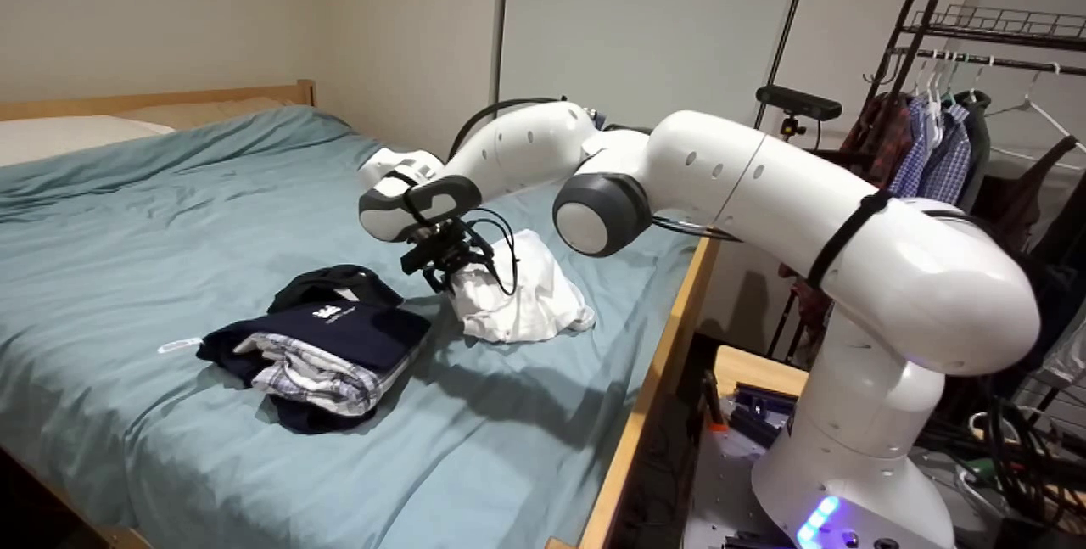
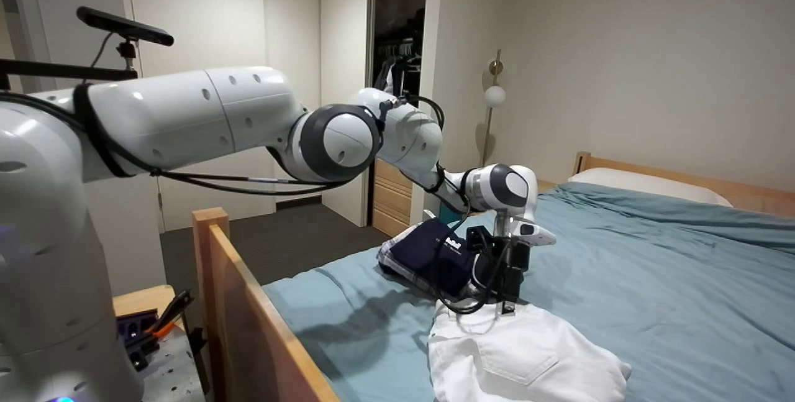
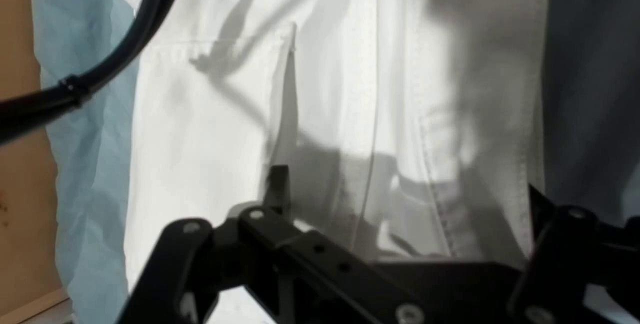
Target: Unfold the white shorts
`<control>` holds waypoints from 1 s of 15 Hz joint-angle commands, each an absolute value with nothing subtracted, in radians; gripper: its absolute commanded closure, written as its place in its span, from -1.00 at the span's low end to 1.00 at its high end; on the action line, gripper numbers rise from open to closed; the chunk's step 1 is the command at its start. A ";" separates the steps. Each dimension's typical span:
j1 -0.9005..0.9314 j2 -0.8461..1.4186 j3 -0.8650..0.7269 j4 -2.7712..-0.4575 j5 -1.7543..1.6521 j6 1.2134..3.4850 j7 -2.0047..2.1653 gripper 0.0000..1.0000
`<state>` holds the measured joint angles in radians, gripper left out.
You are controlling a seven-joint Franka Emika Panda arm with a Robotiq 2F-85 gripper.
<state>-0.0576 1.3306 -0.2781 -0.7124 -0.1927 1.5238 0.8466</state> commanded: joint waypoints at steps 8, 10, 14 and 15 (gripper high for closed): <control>-0.041 1.392 -0.336 -0.614 -0.233 1.472 0.864 0.34; -0.040 1.394 -0.341 -0.610 -0.230 1.470 0.872 0.58; -0.049 1.391 -0.326 -0.610 -0.206 1.441 0.858 0.97; -0.044 1.392 -0.336 -0.608 -0.214 1.433 0.873 1.00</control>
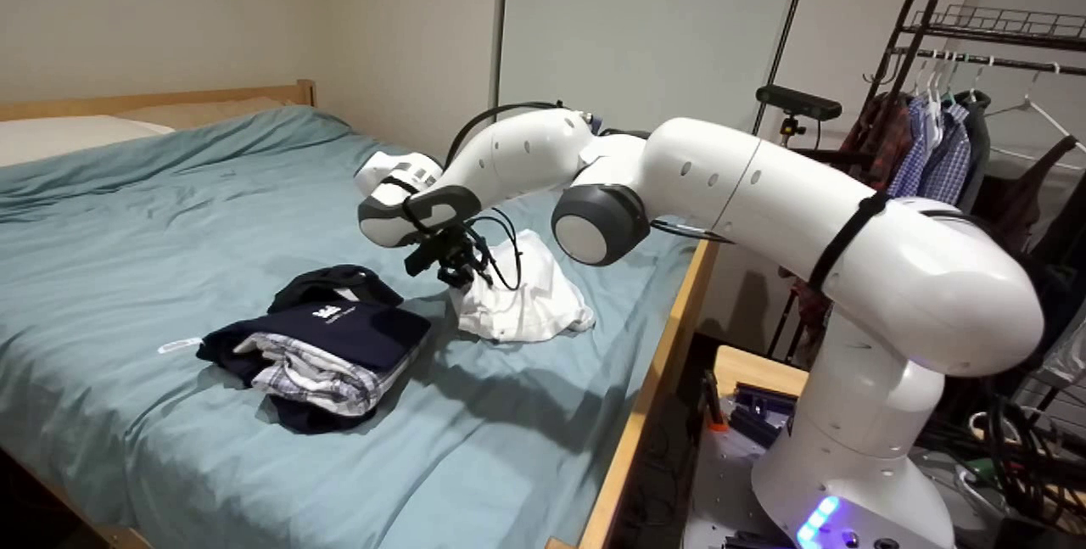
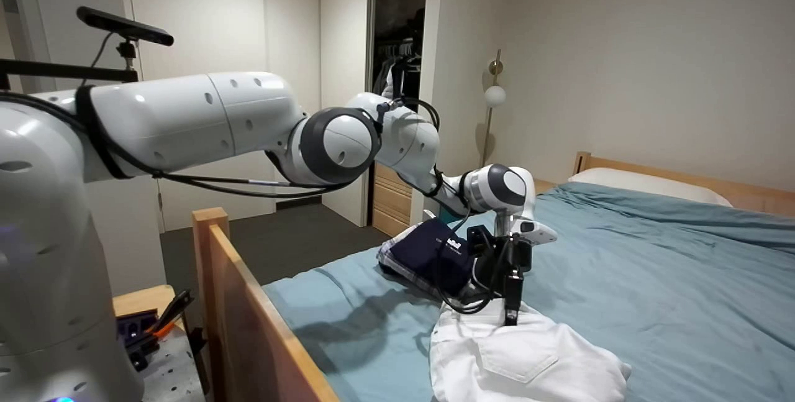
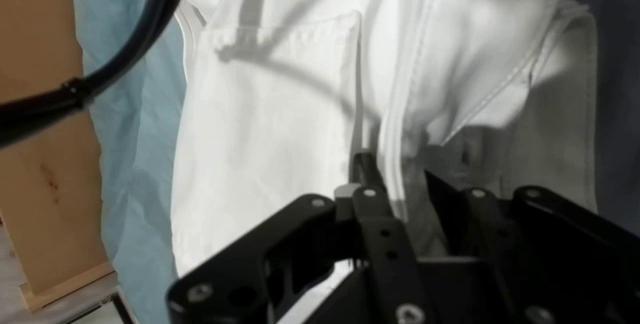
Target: Unfold the white shorts
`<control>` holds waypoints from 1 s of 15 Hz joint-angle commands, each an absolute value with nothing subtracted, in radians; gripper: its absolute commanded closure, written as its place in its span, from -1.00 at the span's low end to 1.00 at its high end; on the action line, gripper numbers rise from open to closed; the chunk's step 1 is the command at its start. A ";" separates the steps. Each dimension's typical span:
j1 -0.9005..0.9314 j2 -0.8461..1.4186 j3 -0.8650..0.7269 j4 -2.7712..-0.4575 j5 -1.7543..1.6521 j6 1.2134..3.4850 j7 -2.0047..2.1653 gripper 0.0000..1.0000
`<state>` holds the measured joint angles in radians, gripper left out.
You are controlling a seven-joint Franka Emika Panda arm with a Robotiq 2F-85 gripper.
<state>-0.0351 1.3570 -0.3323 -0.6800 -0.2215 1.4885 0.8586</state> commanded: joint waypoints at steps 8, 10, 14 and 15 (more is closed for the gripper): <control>-0.030 1.412 -0.387 -0.587 -0.218 1.503 1.136 0.95; -0.020 1.266 -0.376 -0.670 -0.200 1.502 1.149 0.95; -0.040 1.166 -0.344 -0.675 -0.166 1.593 1.079 0.95; -0.040 1.128 -0.337 -0.679 -0.162 1.610 1.052 0.95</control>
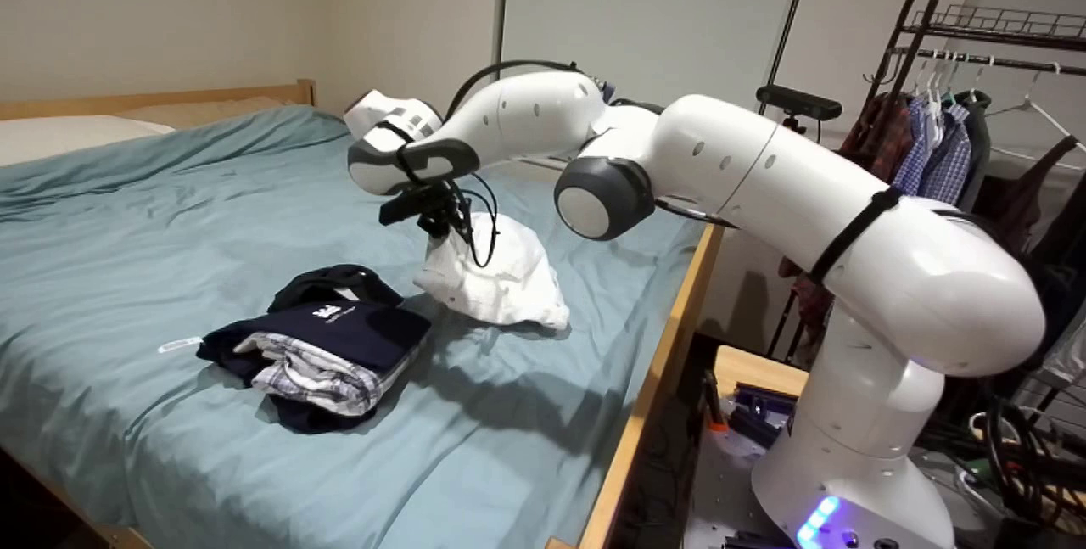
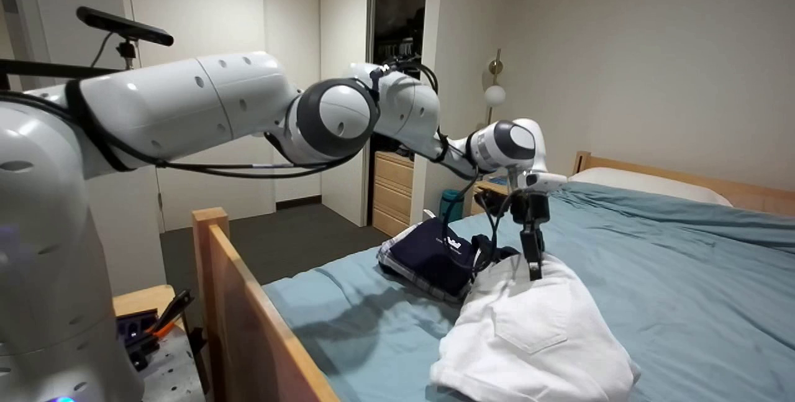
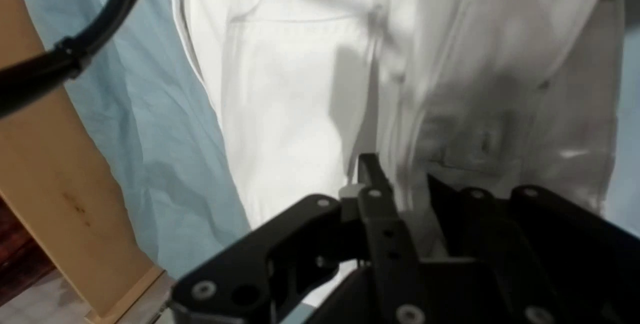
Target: Unfold the white shorts
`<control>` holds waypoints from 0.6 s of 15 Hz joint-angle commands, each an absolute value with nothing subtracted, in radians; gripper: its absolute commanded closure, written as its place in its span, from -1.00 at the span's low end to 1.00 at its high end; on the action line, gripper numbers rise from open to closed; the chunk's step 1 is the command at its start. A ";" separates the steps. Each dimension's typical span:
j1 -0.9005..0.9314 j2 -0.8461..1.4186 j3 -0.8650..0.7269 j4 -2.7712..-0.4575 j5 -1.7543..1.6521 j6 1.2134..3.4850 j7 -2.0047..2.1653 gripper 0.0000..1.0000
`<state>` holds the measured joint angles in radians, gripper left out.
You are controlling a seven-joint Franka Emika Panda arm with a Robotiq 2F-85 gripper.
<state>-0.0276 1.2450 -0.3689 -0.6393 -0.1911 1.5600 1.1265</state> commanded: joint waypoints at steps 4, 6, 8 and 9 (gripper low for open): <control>-0.033 0.990 -0.316 -0.712 -0.167 1.718 0.941 0.95; -0.034 0.929 -0.306 -0.721 -0.164 1.791 0.920 0.95; -0.037 0.872 -0.290 -0.724 -0.158 1.852 0.879 0.95; -0.036 0.847 -0.283 -0.722 -0.156 1.883 0.861 0.95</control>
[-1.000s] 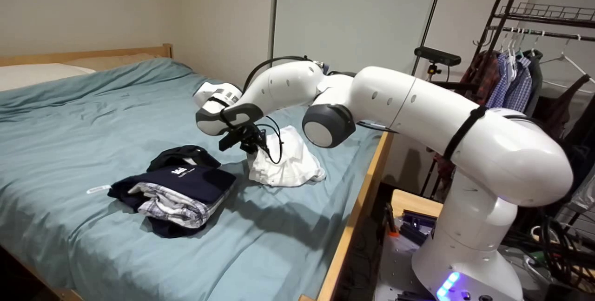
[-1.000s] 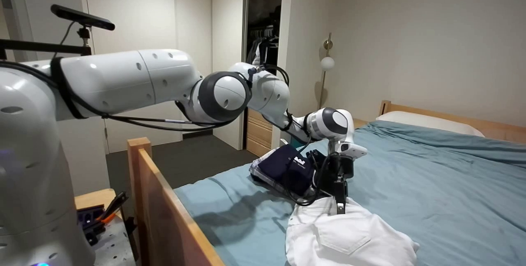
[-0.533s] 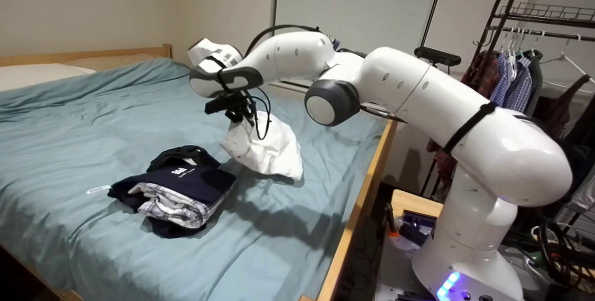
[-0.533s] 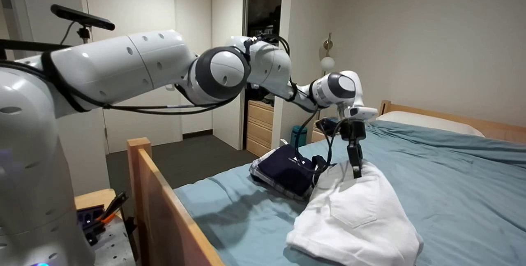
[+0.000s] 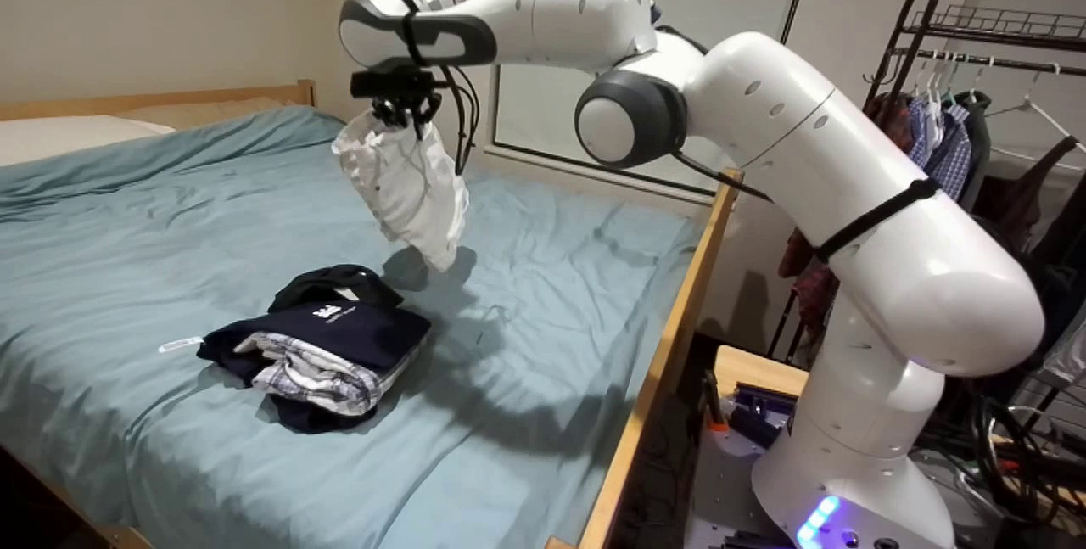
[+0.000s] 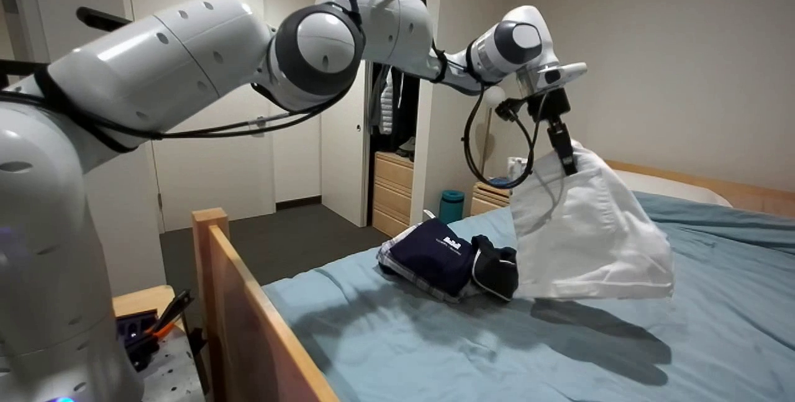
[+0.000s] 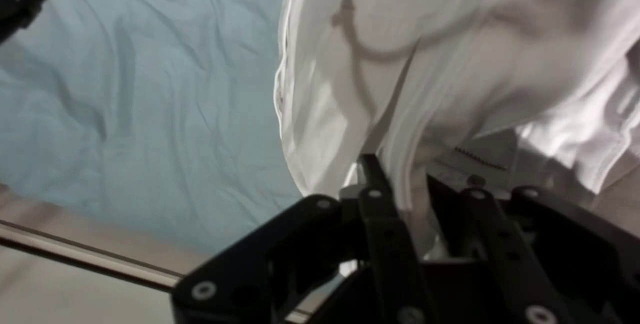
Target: Unfold the white shorts
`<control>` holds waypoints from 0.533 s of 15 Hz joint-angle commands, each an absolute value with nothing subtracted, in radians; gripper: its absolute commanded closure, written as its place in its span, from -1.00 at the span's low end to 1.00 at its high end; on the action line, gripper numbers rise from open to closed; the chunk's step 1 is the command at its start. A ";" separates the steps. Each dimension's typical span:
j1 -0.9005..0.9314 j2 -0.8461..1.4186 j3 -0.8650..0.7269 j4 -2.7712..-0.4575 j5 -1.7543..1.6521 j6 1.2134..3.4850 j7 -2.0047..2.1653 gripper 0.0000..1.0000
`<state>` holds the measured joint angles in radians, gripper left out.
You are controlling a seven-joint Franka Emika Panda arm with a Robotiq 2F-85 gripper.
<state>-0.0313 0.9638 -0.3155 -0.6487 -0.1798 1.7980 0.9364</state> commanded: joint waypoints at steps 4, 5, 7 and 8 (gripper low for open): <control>-0.035 0.739 -0.255 -0.750 -0.156 2.005 0.763 0.95; -0.043 0.735 -0.247 -0.776 -0.150 2.063 0.775 0.95; -0.058 0.718 -0.224 -0.872 -0.110 2.160 0.820 0.95; -0.069 0.707 -0.201 -0.924 -0.071 2.186 0.804 0.95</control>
